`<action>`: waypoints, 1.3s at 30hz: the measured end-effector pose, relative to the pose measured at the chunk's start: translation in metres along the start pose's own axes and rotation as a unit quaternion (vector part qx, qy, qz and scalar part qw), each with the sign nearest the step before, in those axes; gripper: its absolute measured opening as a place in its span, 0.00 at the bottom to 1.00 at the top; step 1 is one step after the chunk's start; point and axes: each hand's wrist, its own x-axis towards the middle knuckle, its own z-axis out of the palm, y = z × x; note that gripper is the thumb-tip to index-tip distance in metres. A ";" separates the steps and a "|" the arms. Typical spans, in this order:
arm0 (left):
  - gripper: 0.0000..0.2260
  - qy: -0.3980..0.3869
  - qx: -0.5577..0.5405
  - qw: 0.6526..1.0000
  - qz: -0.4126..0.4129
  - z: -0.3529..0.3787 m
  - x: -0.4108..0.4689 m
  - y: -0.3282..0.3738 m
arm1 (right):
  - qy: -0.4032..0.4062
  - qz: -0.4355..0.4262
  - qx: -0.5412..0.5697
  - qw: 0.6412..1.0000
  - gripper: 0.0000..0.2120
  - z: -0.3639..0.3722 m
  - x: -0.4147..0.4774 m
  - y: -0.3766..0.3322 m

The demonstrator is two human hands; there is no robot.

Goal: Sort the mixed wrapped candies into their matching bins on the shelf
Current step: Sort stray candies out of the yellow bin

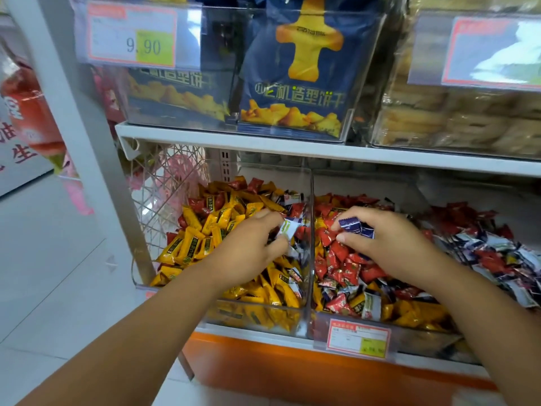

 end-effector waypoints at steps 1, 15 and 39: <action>0.05 -0.015 -0.018 1.000 -0.006 -0.003 -0.003 -0.001 | 0.000 -0.002 0.000 1.000 0.06 0.001 0.001 -0.001; 0.22 -0.111 0.071 0.990 -0.056 -0.002 -0.002 0.002 | -0.012 0.010 -0.017 1.000 0.05 0.005 0.000 -0.002; 0.11 -0.163 0.099 0.982 0.004 0.000 -0.004 0.004 | -0.017 -0.003 -0.020 1.000 0.05 0.014 0.004 -0.010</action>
